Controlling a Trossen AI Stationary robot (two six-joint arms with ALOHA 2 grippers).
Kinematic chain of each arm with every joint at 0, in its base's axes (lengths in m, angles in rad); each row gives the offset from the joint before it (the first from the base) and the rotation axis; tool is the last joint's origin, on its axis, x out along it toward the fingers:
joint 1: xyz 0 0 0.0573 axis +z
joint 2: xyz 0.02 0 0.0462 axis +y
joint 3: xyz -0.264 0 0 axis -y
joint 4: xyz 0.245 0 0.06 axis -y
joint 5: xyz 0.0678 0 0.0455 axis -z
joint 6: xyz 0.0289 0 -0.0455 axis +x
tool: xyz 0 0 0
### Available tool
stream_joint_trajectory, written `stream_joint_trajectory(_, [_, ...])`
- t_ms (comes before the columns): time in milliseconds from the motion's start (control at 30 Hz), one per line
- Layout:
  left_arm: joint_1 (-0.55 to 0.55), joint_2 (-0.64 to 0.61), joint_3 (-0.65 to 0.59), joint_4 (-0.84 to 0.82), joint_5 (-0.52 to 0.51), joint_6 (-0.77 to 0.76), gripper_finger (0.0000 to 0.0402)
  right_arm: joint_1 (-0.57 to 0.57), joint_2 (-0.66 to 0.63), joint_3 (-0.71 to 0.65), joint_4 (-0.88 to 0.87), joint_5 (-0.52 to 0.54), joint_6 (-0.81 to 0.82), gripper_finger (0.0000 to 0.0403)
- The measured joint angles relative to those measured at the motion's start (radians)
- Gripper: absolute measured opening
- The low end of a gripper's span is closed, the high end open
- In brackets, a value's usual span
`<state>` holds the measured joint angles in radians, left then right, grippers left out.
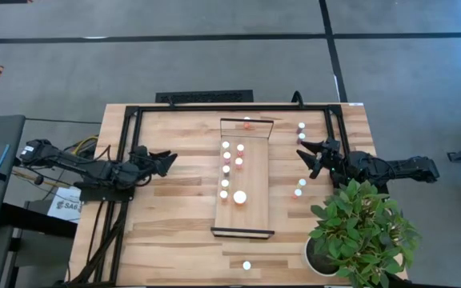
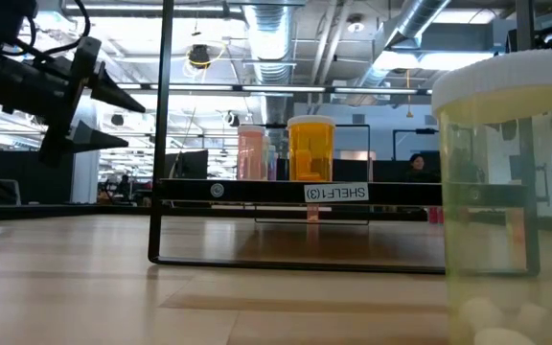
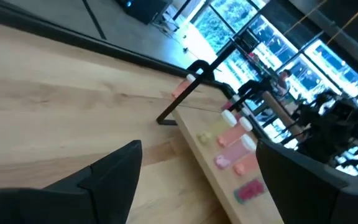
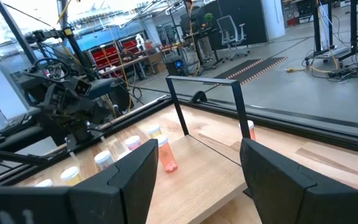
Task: Pick and place medicine bottles onto shelf by color
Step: Put the pink pill bottle on the shelf
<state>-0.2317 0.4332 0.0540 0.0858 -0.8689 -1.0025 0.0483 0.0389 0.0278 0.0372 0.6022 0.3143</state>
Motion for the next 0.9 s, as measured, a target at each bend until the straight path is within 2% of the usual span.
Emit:
stream_joint_trajectory(167, [0.006,0.0,0.0,-0.009,-0.019,-0.008,0.0303,0.0,0.0,0.0,0.0,0.0,0.0,0.0251])
stream_joint_trajectory(467, [0.005,-0.001,0.0,-0.1,-0.026,0.075,0.0303,0.0,0.0,0.0,0.0,0.0,0.0,0.0251])
stream_joint_trajectory(567, [0.006,-0.001,0.0,-0.134,0.012,0.063,0.0303,0.0,0.0,0.0,0.0,0.0,0.0,0.0251])
stream_joint_trajectory(667, [0.005,-0.001,0.0,-0.136,0.13,-0.015,0.0303,0.0,0.0,0.0,0.0,0.0,0.0,0.0251])
stream_joint_trajectory(767, [0.005,-0.001,0.0,-0.103,0.241,-0.191,0.0303,0.0,0.0,0.0,0.0,0.0,0.0,0.0251])
stream_joint_trajectory(900, [0.005,-0.002,0.0,-0.124,0.274,-0.34,0.0303,0.0,0.0,0.0,0.0,0.0,0.0,0.0251])
